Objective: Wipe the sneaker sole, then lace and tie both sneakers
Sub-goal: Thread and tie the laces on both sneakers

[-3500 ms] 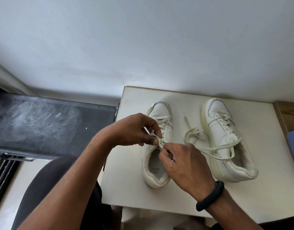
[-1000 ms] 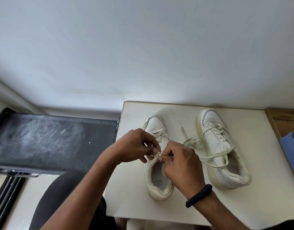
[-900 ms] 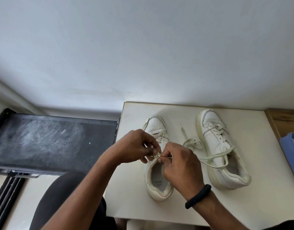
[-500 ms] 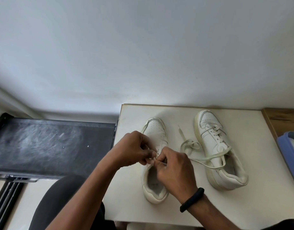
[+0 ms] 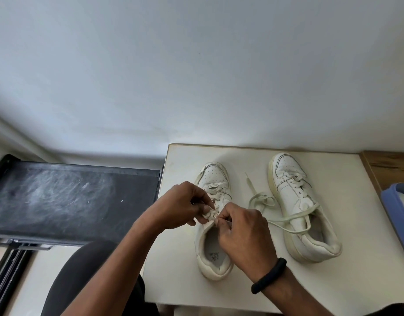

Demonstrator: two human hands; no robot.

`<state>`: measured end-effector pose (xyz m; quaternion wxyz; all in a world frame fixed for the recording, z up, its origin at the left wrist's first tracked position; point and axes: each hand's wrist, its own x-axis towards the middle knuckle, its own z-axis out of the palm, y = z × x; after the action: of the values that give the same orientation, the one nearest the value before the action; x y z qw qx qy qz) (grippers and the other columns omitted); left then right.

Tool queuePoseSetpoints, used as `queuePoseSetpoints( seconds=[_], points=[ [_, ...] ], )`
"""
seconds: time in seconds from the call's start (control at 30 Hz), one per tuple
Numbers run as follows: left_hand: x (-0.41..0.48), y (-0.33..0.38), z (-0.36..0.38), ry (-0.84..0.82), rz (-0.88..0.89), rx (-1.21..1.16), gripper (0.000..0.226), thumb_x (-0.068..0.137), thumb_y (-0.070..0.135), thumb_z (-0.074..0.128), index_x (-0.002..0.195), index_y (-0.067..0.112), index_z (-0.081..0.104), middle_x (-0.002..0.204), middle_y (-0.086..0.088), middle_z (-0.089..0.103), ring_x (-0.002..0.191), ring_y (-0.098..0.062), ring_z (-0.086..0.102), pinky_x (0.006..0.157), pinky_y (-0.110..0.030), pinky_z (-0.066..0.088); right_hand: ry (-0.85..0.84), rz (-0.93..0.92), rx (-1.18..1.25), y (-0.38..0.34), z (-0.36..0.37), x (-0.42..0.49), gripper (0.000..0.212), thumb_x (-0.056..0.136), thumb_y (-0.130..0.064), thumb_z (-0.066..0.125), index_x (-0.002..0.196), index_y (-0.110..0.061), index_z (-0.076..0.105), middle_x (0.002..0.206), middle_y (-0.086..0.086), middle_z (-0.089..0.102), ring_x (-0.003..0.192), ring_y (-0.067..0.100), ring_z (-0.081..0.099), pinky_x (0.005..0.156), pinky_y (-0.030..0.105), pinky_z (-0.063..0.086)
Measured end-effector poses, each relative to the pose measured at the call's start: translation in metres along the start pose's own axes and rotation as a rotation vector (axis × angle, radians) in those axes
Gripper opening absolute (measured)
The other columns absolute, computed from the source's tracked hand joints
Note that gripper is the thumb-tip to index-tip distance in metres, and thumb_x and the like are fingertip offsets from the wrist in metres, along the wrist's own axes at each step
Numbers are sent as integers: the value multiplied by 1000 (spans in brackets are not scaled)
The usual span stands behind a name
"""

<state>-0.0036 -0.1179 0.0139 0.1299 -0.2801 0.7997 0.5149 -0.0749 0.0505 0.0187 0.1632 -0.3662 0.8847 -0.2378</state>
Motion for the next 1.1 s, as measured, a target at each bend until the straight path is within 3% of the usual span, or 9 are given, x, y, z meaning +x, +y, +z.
queuePoseSetpoints(
  seconds=[0.3, 0.5, 0.67, 0.83, 0.93, 1.0, 1.1],
  points=[
    [3, -1, 1, -36, -32, -14, 10, 100, 15, 67, 99, 8, 74, 81, 1, 72, 73, -4, 70, 68, -27, 64, 58, -4, 8, -1, 9, -2, 18, 90, -35, 59, 79, -24, 50, 67, -8, 60, 65, 17, 63, 63, 34, 55],
    [6, -2, 0, -78, 14, 56, 9, 101, 14, 65, 100, 10, 73, 79, 6, 71, 71, -2, 69, 71, -25, 63, 132, -42, 72, 4, 15, -4, 26, 88, -25, 66, 72, -24, 46, 55, -13, 46, 48, 8, 46, 47, 17, 33],
    [6, -3, -2, -123, 49, 93, 8, 98, 9, 68, 104, 10, 74, 71, 16, 67, 68, -2, 66, 72, -24, 63, 257, -301, -189, 5, 12, -4, 26, 73, -15, 75, 70, -19, 49, 56, -6, 52, 44, 19, 47, 53, 23, 30],
    [4, -2, 2, -49, 23, 56, 8, 95, 6, 71, 98, 11, 76, 66, 11, 64, 67, -9, 70, 70, -27, 64, 200, -313, -257, 4, 10, -1, 32, 64, -17, 84, 70, -21, 52, 56, -8, 56, 42, 17, 49, 51, 25, 38],
    [2, 1, 8, 20, 10, 28, 11, 94, 4, 70, 96, 12, 77, 63, 10, 63, 66, -7, 70, 68, -28, 64, 98, -250, -166, 5, 7, 1, 28, 77, -26, 80, 77, -25, 51, 66, -9, 62, 55, 18, 59, 54, 25, 35],
    [1, 3, 10, 41, 13, 43, 12, 95, 5, 68, 98, 13, 77, 65, 7, 63, 64, -4, 70, 67, -28, 64, -20, -133, -17, 2, 5, 4, 19, 90, -33, 67, 85, -29, 49, 79, -7, 67, 74, 20, 66, 61, 29, 43],
    [1, 5, 9, 29, 12, 55, 11, 97, 8, 67, 99, 14, 76, 70, 3, 67, 67, -3, 72, 68, -27, 63, -26, -25, 76, 3, 5, 5, 20, 91, -34, 67, 99, -30, 49, 83, -8, 66, 81, 19, 66, 70, 34, 53]
  ],
)
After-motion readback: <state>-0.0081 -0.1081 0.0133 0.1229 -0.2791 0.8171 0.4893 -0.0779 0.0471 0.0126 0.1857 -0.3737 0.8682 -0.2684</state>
